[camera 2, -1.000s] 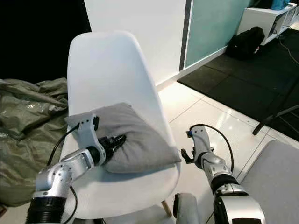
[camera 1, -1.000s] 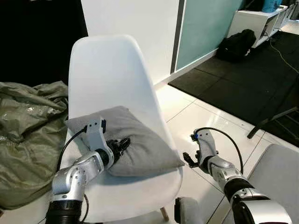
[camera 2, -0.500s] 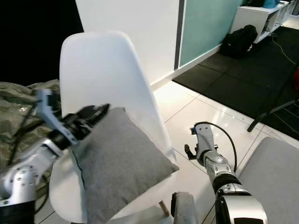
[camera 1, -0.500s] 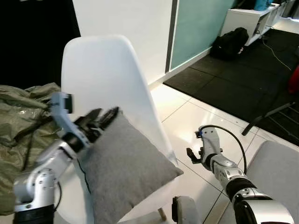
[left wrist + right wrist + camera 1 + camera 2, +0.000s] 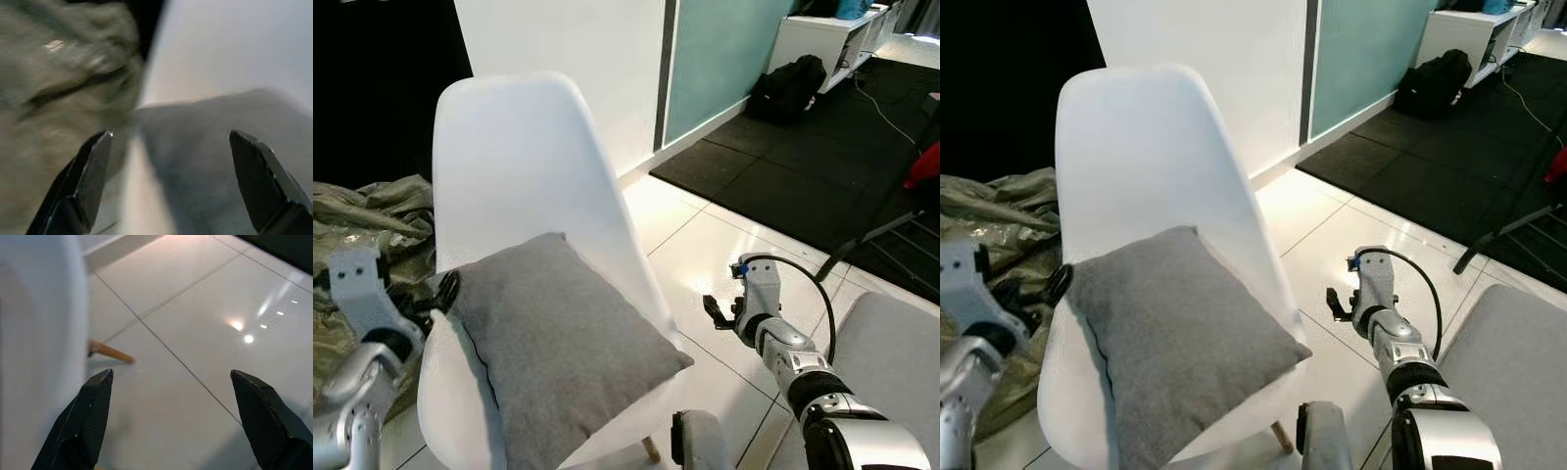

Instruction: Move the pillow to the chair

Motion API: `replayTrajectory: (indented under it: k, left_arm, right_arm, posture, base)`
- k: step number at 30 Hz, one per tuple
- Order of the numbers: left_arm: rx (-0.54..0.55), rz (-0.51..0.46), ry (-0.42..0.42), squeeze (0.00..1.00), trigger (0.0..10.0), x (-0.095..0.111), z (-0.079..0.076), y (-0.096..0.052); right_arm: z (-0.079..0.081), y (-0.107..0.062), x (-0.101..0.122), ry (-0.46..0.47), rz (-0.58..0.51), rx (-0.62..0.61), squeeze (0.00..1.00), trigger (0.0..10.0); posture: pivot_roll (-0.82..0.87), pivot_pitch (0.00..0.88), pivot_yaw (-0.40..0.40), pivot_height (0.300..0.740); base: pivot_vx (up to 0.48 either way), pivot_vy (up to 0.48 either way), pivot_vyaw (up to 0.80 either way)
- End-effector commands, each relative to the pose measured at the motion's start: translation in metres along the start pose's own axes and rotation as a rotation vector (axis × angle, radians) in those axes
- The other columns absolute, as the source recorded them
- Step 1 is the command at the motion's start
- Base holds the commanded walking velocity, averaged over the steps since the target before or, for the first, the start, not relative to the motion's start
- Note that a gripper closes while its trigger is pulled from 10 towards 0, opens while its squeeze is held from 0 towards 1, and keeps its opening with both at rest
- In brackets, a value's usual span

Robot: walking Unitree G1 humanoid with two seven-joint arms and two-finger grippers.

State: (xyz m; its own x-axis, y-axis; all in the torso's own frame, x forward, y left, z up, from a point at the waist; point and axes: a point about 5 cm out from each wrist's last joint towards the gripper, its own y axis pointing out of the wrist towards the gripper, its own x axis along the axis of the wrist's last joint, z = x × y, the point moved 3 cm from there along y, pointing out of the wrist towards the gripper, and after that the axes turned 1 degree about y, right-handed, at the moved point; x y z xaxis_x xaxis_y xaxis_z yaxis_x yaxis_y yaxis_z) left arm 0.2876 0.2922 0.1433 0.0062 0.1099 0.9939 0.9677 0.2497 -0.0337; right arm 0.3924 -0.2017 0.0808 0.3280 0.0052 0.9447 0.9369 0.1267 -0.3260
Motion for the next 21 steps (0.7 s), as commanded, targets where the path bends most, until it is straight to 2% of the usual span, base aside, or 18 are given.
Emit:
replayTrajectory:
  k: [1,4,6,18,21]
  left_arm:
    - [0.098,0.027,-0.005,0.00,10.0,-0.016,0.013,-0.007]
    - [0.178,0.074,-0.084,0.00,10.0,-0.032,0.019,-0.011]
    - [0.207,0.082,-0.104,0.00,10.0,-0.037,0.020,-0.010]
    - [0.205,0.152,-0.023,0.00,10.0,-0.068,0.017,-0.003]
    - [0.238,0.232,-0.037,0.00,10.0,-0.096,0.022,-0.006]
  right_arm:
    - [0.003,0.000,-0.001,0.025,-0.015,0.011,0.00,10.0]
    - [0.004,0.000,-0.002,0.033,-0.016,0.016,0.00,10.0]
    - [0.005,-0.001,-0.004,0.029,-0.014,0.020,0.00,10.0]
    - [0.002,-0.004,-0.020,0.030,0.030,0.011,0.00,10.0]
    - [0.002,-0.006,-0.029,0.031,0.050,0.010,0.00,10.0]
  posture:
    - [-0.11,0.097,-0.009,0.525]
    - [-0.11,0.095,-0.011,0.540]
    - [-0.11,0.093,-0.011,0.550]
    - [-0.11,0.073,-0.013,0.600]
    - [-0.11,0.066,-0.011,0.620]
  base:
    - [0.000,0.000,0.00]
    - [0.000,0.000,0.00]
    - [0.000,0.000,0.00]
    - [0.000,0.000,0.00]
    - [0.000,0.000,0.00]
